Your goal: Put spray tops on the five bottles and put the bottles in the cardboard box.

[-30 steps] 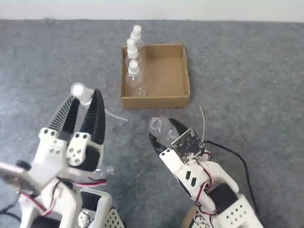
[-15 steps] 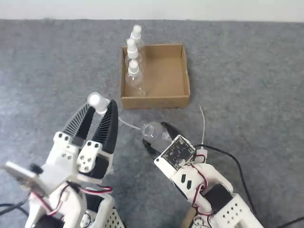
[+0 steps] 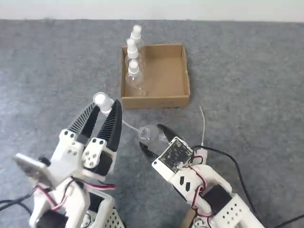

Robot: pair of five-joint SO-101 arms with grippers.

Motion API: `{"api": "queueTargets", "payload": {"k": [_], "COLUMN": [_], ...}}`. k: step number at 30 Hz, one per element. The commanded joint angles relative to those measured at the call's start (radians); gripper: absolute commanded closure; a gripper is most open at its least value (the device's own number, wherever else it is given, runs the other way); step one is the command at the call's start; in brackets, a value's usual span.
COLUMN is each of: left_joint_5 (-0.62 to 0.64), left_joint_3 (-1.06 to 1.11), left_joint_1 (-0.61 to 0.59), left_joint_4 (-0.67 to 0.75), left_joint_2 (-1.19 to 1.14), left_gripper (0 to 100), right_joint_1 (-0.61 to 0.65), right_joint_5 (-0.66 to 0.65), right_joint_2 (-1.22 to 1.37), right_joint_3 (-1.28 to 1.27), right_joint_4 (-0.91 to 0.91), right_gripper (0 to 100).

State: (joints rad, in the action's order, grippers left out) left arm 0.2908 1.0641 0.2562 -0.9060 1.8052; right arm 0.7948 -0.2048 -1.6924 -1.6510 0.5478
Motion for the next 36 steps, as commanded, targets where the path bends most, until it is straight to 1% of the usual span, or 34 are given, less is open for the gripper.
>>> {"api": "queueTargets", "payload": {"k": [1,3,8,11,14,18,22,27,32,36], "left_joint_5": [0.005,0.005,-0.002,-0.064,-0.086,-0.087,-0.087,-0.087,-0.077,-0.051], "left_joint_3": [0.012,0.013,0.051,0.087,0.110,0.128,0.127,0.127,0.124,0.102], "left_joint_1": [0.005,0.011,0.097,0.152,0.189,0.192,0.187,0.186,0.184,0.184], "left_joint_4": [0.012,0.011,0.011,0.012,0.006,0.005,-0.040,-0.044,-0.069,-0.091], "left_joint_2": [0.017,0.017,0.017,0.017,0.017,0.017,0.017,0.017,0.017,0.017], "left_gripper": [98,98,98,98,98,98,90,88,80,79], "right_joint_1": [0.010,0.012,0.012,0.008,0.008,0.007,0.007,0.007,0.007,0.007], "right_joint_5": [-0.017,-0.017,-0.011,-0.008,-0.006,-0.006,0.041,0.054,0.055,0.055], "right_joint_2": [-0.024,-0.024,-0.025,-0.025,-0.025,-0.025,-0.025,-0.025,-0.025,-0.025], "right_joint_3": [0.011,0.011,0.011,0.011,0.011,0.009,0.011,0.014,0.014,0.014], "right_joint_4": [-0.018,-0.018,-0.018,-0.022,-0.025,-0.025,-0.025,-0.025,-0.025,-0.025], "right_gripper": [93.0,93.0,93.0,93.0,93.0,93.0,93.0,92.9,92.9,92.9]}}
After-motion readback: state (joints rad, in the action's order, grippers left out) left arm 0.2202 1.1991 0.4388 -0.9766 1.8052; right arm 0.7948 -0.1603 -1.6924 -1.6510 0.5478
